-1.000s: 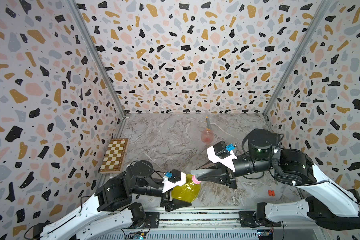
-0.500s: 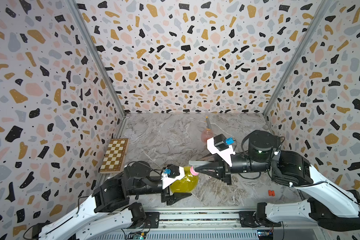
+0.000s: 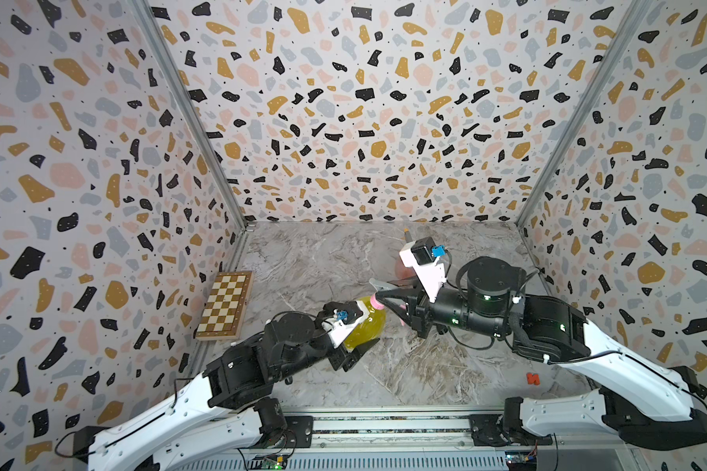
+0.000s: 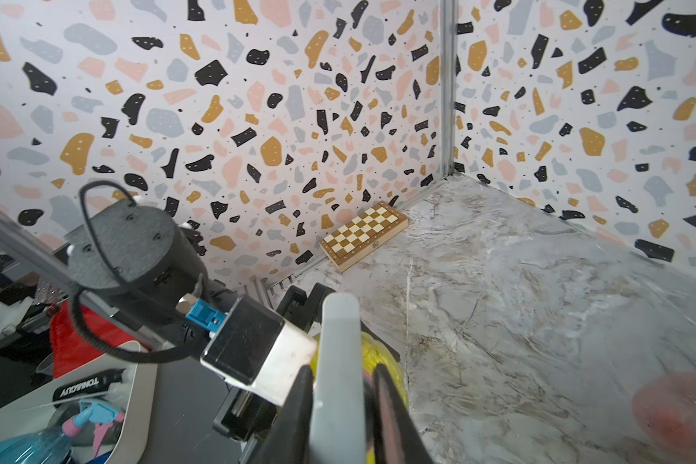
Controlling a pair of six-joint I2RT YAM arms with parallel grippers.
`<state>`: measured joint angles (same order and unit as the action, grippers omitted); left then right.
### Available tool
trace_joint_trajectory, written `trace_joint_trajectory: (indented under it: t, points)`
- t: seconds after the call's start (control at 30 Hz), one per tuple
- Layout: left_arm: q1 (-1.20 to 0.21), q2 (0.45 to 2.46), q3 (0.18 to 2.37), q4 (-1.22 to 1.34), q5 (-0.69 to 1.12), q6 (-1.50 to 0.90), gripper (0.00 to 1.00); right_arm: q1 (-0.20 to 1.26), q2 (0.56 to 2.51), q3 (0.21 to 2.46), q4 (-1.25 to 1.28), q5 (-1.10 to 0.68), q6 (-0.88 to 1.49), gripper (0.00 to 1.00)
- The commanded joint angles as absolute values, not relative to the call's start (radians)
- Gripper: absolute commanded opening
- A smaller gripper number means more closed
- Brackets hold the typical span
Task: Attach spray nozzles to spray bottles
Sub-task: Screw the spray nozzle on the spray bottle.
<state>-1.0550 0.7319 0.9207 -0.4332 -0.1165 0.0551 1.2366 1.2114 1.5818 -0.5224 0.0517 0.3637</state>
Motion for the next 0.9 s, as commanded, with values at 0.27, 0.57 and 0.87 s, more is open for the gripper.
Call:
trace_joint_trajectory:
  t: [0.27, 0.57, 0.87]
  points:
    - [-1.070, 0.803, 0.914, 0.004, -0.452, -0.014, 0.00, 1.312, 1.355, 1.499, -0.650, 0.012, 0.593, 0.00]
    - [-1.074, 0.799, 0.945, -0.127, -0.432, -0.076, 0.00, 1.301, 1.353, 1.566, -0.668, 0.064, 0.564, 0.09]
    - [-1.075, 0.792, 0.962, -0.217, -0.412, -0.111, 0.00, 1.300, 1.349, 1.623, -0.687, 0.098, 0.536, 0.16]
